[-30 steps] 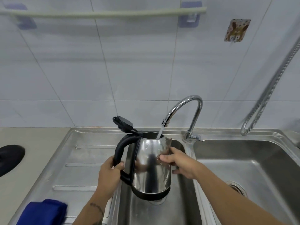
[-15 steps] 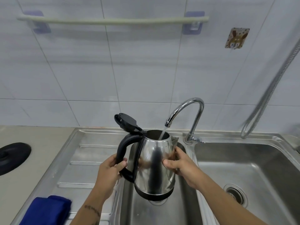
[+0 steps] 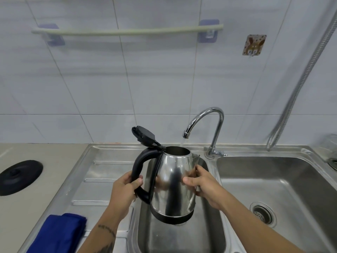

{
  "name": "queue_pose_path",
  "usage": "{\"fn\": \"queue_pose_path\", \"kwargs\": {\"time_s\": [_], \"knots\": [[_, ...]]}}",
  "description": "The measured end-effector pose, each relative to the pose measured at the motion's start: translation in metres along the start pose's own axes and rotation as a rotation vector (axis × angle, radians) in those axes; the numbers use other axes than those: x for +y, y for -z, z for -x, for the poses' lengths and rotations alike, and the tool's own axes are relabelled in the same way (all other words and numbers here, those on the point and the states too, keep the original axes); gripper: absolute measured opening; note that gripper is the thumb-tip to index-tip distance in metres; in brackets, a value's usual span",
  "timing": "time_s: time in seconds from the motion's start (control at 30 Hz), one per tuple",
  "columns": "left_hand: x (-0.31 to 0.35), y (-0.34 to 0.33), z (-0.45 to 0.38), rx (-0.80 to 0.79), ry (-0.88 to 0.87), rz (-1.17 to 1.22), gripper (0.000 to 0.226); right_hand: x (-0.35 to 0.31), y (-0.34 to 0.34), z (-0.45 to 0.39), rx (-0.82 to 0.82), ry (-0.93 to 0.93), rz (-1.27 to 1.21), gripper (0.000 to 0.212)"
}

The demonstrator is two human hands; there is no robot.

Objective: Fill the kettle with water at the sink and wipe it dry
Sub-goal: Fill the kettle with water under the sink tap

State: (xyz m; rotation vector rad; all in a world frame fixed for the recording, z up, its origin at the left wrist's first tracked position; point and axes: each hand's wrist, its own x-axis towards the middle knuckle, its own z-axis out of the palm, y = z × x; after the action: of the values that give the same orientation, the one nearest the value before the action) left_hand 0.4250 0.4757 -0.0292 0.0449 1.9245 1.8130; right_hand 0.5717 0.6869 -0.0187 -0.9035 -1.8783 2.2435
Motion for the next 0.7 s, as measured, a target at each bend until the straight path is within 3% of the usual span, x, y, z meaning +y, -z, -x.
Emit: {"fn": "queue_pose_path", "kwargs": {"time_s": [0.4, 0.6, 0.7], "knots": [[0.007, -0.014, -0.013, 0.042, -0.012, -0.005, 0.018, -0.021, 0.0, -0.015, 0.032, -0.027, -0.01, 0.034], [0.009, -0.016, -0.018, 0.015, 0.004, -0.068, 0.016, -0.022, 0.002, -0.023, 0.064, -0.03, 0.01, 0.025], [0.004, -0.017, -0.02, 0.033, -0.009, -0.107, 0.024, -0.023, 0.003, -0.026, 0.077, -0.021, 0.021, 0.035]]}}
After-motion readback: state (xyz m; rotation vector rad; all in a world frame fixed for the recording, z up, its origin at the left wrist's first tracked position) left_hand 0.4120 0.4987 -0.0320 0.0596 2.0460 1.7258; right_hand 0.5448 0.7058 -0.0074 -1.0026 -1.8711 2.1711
